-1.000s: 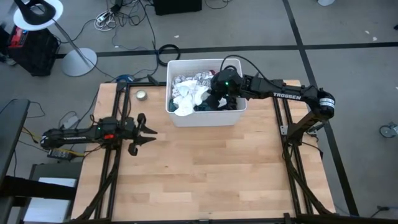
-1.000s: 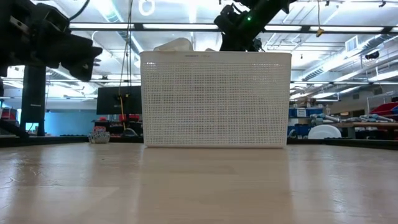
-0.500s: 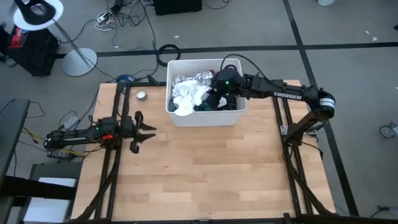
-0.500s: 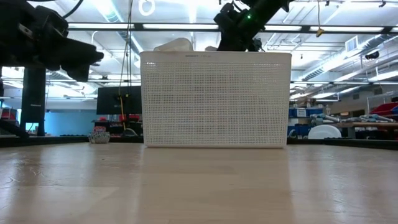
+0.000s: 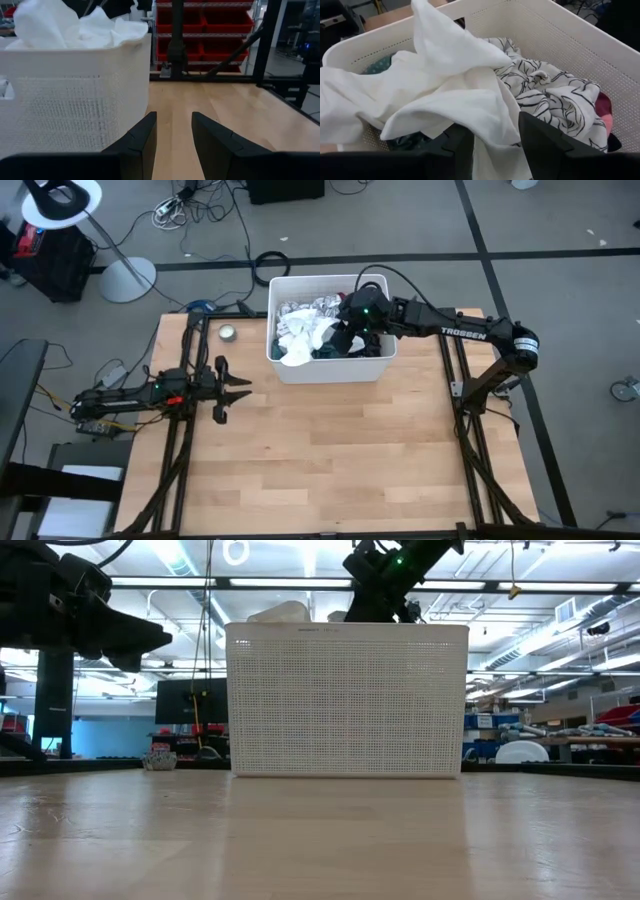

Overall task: Sort clothes
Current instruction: Put the white sock into the white laundry organizer

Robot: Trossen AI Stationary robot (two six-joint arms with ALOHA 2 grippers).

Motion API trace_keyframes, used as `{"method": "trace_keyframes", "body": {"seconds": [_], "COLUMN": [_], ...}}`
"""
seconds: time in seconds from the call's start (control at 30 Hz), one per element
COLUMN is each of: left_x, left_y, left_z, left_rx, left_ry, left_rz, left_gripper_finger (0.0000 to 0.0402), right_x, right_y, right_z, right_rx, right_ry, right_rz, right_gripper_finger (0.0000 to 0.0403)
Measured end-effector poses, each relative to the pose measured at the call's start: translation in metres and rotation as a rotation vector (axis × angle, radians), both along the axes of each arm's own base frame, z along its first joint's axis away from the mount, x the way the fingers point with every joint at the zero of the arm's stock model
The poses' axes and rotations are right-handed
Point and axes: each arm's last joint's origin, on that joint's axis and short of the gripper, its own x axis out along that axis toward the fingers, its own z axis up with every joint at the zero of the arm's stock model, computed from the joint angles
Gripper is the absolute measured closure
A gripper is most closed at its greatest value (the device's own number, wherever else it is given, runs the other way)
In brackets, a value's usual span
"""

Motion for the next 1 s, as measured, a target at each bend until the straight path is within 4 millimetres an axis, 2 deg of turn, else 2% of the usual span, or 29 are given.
{"method": "trace_keyframes", "body": {"seconds": [0.5,0.6,1.0], "left_x": [0.0,-0.001,-0.002], "left_y": [0.0,0.0,0.0], "left_z": [0.005,0.009,0.02], "left_rx": [0.043,0.11,0.117], "left_ry": [-0.047,-0.086,-0.199], "left_rz": [0.008,0.014,0.021], "left_gripper_finger": [0.0273,0.0273,0.0273], "right_x": [0.0,0.0,0.001], "right_y": [0.001,0.001,0.002], "right_z": [0.0,0.0,0.0], "right_rx": [0.031,0.032,0.032], "right_ry": [-0.015,-0.015,-0.015], "right_rz": [0.007,0.008,0.01], "right_gripper_finger": [0.025,0.025,0.025]}}
